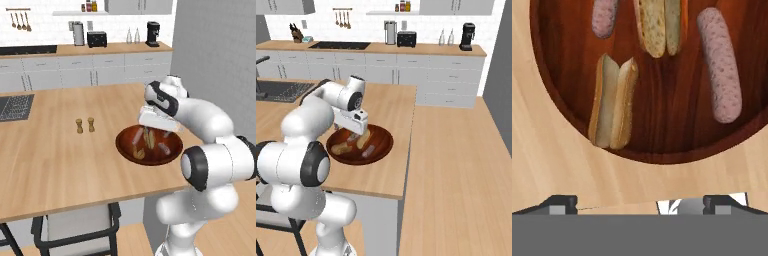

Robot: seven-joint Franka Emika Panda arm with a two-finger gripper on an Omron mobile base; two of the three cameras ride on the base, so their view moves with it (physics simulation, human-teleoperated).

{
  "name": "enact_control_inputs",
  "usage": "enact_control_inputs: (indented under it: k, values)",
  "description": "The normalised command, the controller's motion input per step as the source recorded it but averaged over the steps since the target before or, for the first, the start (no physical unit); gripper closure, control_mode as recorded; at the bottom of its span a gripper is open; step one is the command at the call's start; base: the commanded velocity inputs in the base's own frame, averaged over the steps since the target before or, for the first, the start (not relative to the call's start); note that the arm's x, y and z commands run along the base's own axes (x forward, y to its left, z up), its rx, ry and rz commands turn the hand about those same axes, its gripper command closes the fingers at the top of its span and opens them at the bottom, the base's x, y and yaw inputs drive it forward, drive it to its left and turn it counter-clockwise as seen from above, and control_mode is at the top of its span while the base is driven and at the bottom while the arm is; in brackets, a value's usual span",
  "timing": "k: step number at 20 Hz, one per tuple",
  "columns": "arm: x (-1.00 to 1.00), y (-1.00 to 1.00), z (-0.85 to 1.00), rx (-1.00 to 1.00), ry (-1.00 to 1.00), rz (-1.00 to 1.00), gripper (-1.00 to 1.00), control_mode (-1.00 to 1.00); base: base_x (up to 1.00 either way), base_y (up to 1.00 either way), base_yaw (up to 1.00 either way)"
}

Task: Place one bun and one sausage from the bowl on each plate.

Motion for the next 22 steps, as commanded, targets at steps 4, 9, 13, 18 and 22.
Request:
enact_control_inputs:
  k: [4, 9, 13, 18, 22]
  values:
    - [0.88, 0.45, -0.62, 0.0, 0.26, -0.03, -1.0, -1.0, 0.0, 0.0, 0.0]
    - [0.37, 0.15, -0.88, 0.0, 0.02, 0.0, -1.0, -1.0, 0.0, 0.0, 0.0]
    - [-0.09, 0.12, -0.62, 0.0, 0.1, 0.0, -1.0, -1.0, 0.0, 0.0, 0.0]
    - [-0.1, 0.29, -0.42, 0.0, 0.03, 0.0, -1.0, -1.0, 0.0, 0.0, 0.0]
    - [-0.05, 0.01, -0.43, 0.0, 0.04, 0.0, -1.0, -1.0, 0.0, 0.0, 0.0]
